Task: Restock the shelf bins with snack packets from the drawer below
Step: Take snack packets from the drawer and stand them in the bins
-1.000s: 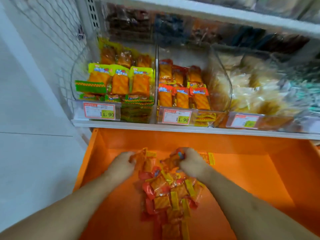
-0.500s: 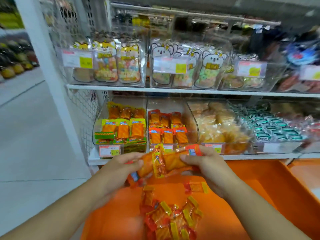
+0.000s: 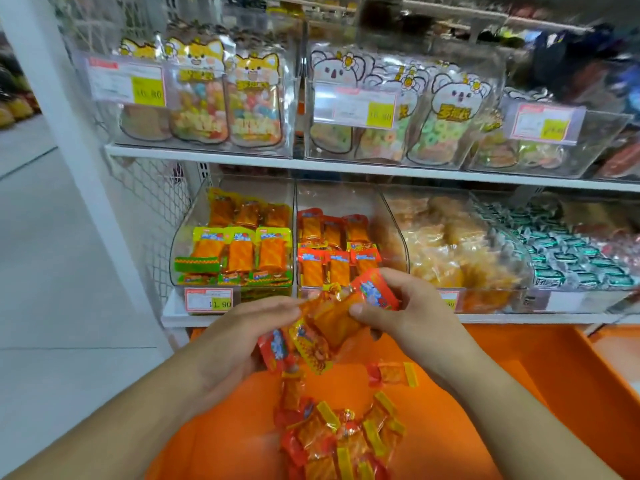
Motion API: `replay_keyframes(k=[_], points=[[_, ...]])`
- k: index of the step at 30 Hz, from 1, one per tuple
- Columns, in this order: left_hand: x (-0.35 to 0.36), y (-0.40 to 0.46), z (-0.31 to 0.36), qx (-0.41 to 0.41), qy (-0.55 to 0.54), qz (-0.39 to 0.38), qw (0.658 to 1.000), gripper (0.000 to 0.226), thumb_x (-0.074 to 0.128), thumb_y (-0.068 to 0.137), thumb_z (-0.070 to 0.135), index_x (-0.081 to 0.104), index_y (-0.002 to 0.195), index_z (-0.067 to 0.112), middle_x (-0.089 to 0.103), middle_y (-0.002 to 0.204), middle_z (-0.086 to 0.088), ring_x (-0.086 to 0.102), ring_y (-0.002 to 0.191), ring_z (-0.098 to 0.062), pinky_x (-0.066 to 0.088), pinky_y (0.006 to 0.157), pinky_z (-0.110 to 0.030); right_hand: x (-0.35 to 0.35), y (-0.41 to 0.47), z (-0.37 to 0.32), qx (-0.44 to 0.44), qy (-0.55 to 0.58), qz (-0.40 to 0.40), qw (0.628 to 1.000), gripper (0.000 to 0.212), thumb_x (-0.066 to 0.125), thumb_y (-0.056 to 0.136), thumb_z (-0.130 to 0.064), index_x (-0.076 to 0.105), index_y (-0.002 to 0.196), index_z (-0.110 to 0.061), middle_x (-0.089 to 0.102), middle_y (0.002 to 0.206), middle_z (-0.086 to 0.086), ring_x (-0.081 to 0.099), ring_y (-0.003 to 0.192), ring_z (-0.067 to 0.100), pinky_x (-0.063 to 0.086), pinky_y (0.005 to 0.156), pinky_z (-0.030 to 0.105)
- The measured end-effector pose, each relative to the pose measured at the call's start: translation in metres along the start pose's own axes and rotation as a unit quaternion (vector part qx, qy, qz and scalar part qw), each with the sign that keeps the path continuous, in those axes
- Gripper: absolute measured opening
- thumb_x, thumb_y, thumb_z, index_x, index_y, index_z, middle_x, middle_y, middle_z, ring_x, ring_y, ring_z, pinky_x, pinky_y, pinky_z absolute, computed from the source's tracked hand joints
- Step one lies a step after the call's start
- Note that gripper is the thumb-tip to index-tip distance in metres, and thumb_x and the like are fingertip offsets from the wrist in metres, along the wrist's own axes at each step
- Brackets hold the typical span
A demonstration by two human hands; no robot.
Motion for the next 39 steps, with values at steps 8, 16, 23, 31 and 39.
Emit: replay_keyframes(k=[8, 16, 23, 31, 39], points=[[-0.026, 0.008, 0.007, 0.067, 0.15, 0.067, 0.984, 0.04, 0.087, 0.078, 0.005, 0.077, 0.111, 0.025, 0.078, 0.102, -0.007, 0.074, 0.087, -0.028, 0.059, 0.071, -0.041, 0.006, 0.013, 0.01, 0.025, -0.065, -0.064, 0.996, 0.039, 0.084, 0.084, -0.007, 0.068, 0.111, -0.029, 0.075, 0.102, -0.003, 0.071, 0.092, 0.024, 0.058, 0.078, 0.04], [-0.018, 0.002, -0.001, 0.067, 0.076, 0.099, 0.99, 0.015, 0.076, 0.09, 0.025, 0.082, 0.102, 0.02, 0.08, 0.1, -0.01, 0.075, 0.093, -0.029, 0.06, 0.091, -0.051, 0.02, -0.001, 0.003, -0.004, 0.005, -0.031, 1.0, 0.032, 0.084, 0.084, -0.002, 0.066, 0.104, -0.019, 0.048, 0.077, 0.017, 0.042, 0.069, 0.02, 0.044, 0.064, 0.033], [0.001, -0.009, -0.008, 0.038, 0.061, 0.04, 0.997, 0.024, 0.077, 0.089, 0.024, 0.079, 0.113, 0.022, 0.077, 0.114, -0.011, 0.075, 0.104, -0.028, 0.059, 0.095, -0.056, 0.031, -0.007, 0.008, -0.016, -0.027, 0.042, 0.999, 0.03, 0.087, 0.083, -0.014, 0.068, 0.101, -0.028, 0.06, 0.079, 0.005, 0.056, 0.066, 0.021, 0.051, 0.061, 0.034], [0.007, -0.011, -0.005, 0.084, 0.159, 0.014, 0.984, 0.043, 0.082, 0.083, 0.003, 0.078, 0.115, 0.032, 0.079, 0.109, 0.0, 0.073, 0.108, -0.019, 0.059, 0.098, -0.044, 0.037, -0.008, 0.011, 0.005, -0.044, 0.072, 0.996, 0.039, 0.089, 0.08, -0.021, 0.062, 0.105, -0.034, 0.065, 0.084, -0.018, 0.067, 0.08, 0.011, 0.062, 0.07, 0.038], [0.001, -0.007, 0.0, 0.104, 0.191, 0.069, 0.974, 0.036, 0.085, 0.084, 0.016, 0.075, 0.11, 0.039, 0.078, 0.106, 0.014, 0.073, 0.1, -0.004, 0.056, 0.09, -0.028, 0.047, -0.003, 0.02, 0.06, 0.03, -0.011, 0.998, 0.024, 0.078, 0.091, -0.011, 0.072, 0.114, -0.018, 0.068, 0.078, 0.008, 0.072, 0.071, 0.023, 0.063, 0.063, 0.046]])
Point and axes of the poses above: each hand's wrist, its own y-axis towards the middle knuckle, its own x-axis out of the palm, z = x × y, the point moved 7 cm from there along y, towards the middle knuckle
